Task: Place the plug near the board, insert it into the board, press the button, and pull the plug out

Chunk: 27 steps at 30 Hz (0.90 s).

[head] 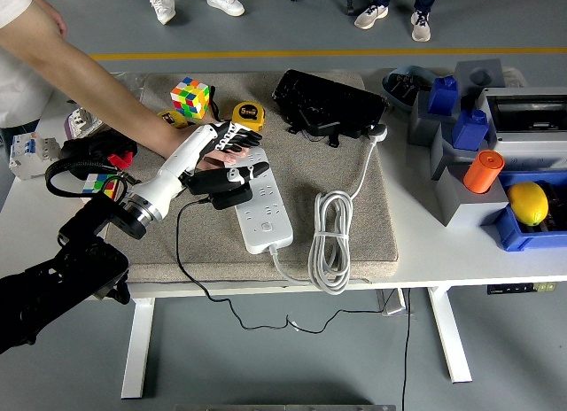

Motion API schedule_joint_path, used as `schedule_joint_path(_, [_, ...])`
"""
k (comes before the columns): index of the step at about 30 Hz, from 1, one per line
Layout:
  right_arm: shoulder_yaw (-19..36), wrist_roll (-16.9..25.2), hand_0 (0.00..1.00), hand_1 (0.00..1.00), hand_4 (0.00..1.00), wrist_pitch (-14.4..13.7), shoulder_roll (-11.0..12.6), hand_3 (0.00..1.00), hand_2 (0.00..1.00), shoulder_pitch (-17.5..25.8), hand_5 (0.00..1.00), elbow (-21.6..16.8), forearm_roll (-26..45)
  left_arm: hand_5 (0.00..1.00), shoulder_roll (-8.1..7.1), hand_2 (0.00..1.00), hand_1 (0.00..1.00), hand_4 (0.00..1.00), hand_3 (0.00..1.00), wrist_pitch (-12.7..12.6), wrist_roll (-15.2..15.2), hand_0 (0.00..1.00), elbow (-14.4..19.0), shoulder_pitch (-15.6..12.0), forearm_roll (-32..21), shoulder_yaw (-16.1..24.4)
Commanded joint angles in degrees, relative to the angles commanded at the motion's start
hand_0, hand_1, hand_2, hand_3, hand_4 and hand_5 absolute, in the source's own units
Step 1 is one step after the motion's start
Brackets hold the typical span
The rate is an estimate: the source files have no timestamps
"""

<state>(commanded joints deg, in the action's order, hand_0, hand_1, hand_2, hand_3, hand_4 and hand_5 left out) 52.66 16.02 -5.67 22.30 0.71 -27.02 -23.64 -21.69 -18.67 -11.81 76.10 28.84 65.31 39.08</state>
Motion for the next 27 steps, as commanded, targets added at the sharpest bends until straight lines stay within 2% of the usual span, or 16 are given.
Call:
schedule_joint_path(2, [0.00,0.00,0.698,0.694,0.998,-0.01,0.00,0.571,0.666,0.04,0.488,0.01,-0.01,0.492,0.24,0.753,0.766,0.907,0.722,-0.63,-2.33,0.747,-0.76,-0.39,-2.59,0.06])
schedule_joint_path(3, [0.03,0.00,0.698,0.694,0.998,-0.01,-0.01,0.571,0.665,0.06,0.488,0.02,0.00,0.510,0.31,0.739,0.756,0.912,0.767,-0.63,-3.21,0.744,-1.02,-0.52,-3.78,0.09])
schedule_joint_path(4, [0.08,0.00,0.698,0.694,0.998,0.00,-0.03,0.571,0.665,0.10,0.488,0.02,-0.02,0.510,0.41,0.739,0.756,0.912,0.767,-0.33,-4.30,0.744,-1.42,-0.74,-5.09,0.19])
schedule_joint_path(10, [0.31,-0.09,0.698,0.694,0.998,0.01,-0.20,0.571,0.665,0.07,0.491,0.12,-0.06,0.514,0.64,0.729,0.748,0.915,0.762,-0.67,-7.30,0.742,-2.75,-1.99,-7.76,1.17])
schedule_joint_path(27, [0.53,-0.19,0.698,0.694,0.998,-0.17,-0.68,0.571,0.665,0.10,0.492,0.46,0.19,0.526,0.95,0.723,0.729,0.911,0.752,-0.83,-6.32,0.733,-2.94,-2.54,-7.18,2.60])
